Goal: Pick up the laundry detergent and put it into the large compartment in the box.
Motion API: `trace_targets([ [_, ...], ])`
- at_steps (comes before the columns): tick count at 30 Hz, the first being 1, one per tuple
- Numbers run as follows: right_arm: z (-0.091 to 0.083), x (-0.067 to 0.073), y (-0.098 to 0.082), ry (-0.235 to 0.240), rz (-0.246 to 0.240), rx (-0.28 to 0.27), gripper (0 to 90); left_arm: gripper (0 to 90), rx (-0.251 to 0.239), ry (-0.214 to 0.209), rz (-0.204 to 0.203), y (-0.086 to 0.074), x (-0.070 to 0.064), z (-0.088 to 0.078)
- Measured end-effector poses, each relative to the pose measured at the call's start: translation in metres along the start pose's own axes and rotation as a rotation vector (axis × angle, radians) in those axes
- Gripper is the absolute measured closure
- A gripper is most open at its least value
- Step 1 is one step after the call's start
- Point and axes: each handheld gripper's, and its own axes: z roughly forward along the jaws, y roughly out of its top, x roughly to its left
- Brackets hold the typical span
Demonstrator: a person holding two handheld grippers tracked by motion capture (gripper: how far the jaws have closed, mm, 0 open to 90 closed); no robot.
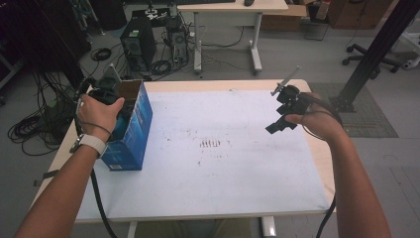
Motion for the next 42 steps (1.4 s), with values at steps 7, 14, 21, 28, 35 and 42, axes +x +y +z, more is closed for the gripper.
trace_targets([
  [7, 0.0004, -0.0003, 0.0001, -0.001, 0.004, 0.003, 8.1, 37.3, 0.0, 0.003, 0.001, -0.0012, 0.0018, 0.0049],
  [14, 0.002, 0.0002, 0.0013, 0.0, 0.002, 0.007, 8.1, 37.3, 0.002, 0.006, 0.01, -0.0011, 0.0009, 0.0058],
  [21, 0.0022, 0.0005, 0.0012, 0.002, 0.001, 0.008, 8.1, 37.2, 0.003, 0.002, 0.009, -0.0007, 0.0026, 0.0067],
  [28, 0.0022, 0.0007, 0.0012, 0.002, 0.001, 0.009, 8.1, 36.9, 0.003, 0.001, 0.003, -0.0007, 0.0059, 0.007],
  [35, 0.0038, 0.0014, 0.0022, 0.004, 0.0, 0.014, 8.1, 36.5, 0.006, -0.009, 0.007, -0.0008, 0.0091, 0.0076],
  [42, 0.0041, 0.0021, 0.0024, 0.003, -0.001, 0.016, 8.1, 32.5, 0.014, -0.016, 0.014, -0.0003, 0.0095, 0.0087],
])
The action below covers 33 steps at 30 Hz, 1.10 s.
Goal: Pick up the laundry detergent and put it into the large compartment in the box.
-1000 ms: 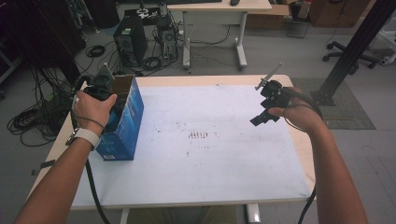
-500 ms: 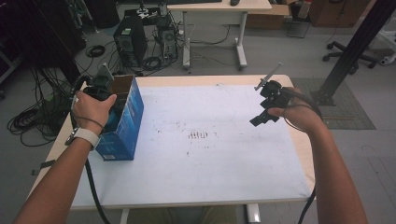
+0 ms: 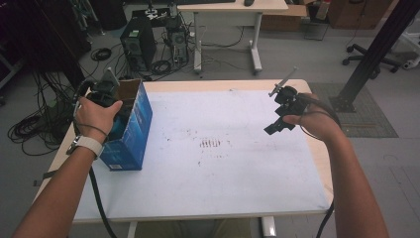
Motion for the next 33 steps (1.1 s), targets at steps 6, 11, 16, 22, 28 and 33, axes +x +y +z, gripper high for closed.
trace_targets([
  [6, -0.001, 0.0005, -0.0007, -0.001, 0.001, -0.001, 8.1, 28.7, 0.009, -0.009, 0.007, 0.0005, -0.0003, 0.0006],
  [11, -0.0011, 0.0009, -0.0009, 0.0, 0.0, 0.0, 8.1, 25.8, 0.009, -0.011, 0.001, 0.0002, -0.0007, 0.0],
  [16, -0.001, 0.0015, -0.0006, 0.0, -0.003, -0.002, 8.1, 24.4, 0.01, -0.009, 0.005, -0.0001, -0.0018, -0.0005],
  [22, -0.0013, 0.0022, -0.0008, 0.002, -0.002, -0.003, 8.1, 23.8, 0.01, -0.012, 0.011, -0.0007, -0.0009, -0.0013],
  [28, -0.0016, 0.0031, -0.0008, 0.001, -0.005, -0.003, 8.1, 23.6, 0.013, -0.012, 0.02, -0.0012, -0.0014, -0.0022],
  [33, -0.0023, 0.0038, -0.0011, 0.001, -0.004, -0.004, 8.1, 23.5, 0.015, -0.012, 0.018, -0.0016, -0.0022, -0.0033],
])
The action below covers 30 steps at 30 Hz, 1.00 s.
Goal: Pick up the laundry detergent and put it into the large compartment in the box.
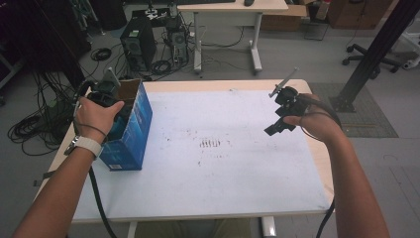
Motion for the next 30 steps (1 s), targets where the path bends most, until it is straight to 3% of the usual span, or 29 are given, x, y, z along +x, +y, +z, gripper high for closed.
trace_targets([
  [19, -0.001, 0.003, 0.0, 0.002, -0.003, -0.003, 8.1, 23.0, 0.012, -0.04, -0.003, -0.003, 0.001, -0.01],
  [30, -0.004, 0.006, 0.0, 0.002, -0.005, -0.005, 8.1, 18.0, 0.018, -0.034, 0.011, -0.003, -0.002, -0.021],
])
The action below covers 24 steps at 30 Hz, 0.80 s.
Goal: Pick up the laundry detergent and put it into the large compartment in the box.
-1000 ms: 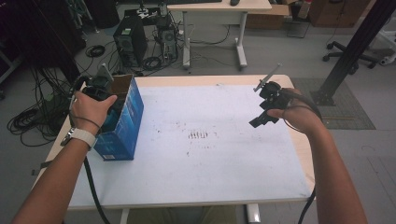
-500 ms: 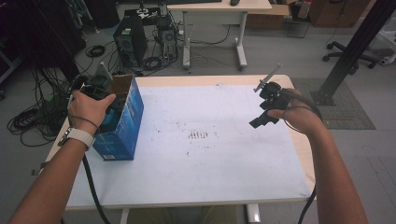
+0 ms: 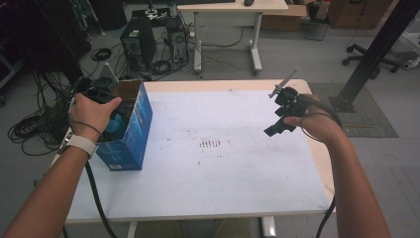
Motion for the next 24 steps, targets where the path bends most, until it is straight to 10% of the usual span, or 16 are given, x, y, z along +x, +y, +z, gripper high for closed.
trace_targets([
  [24, -0.006, 0.004, -0.002, -0.005, -0.001, -0.008, 8.1, 11.9, -0.049, -0.01, 0.005, -0.002, -0.001, -0.032],
])
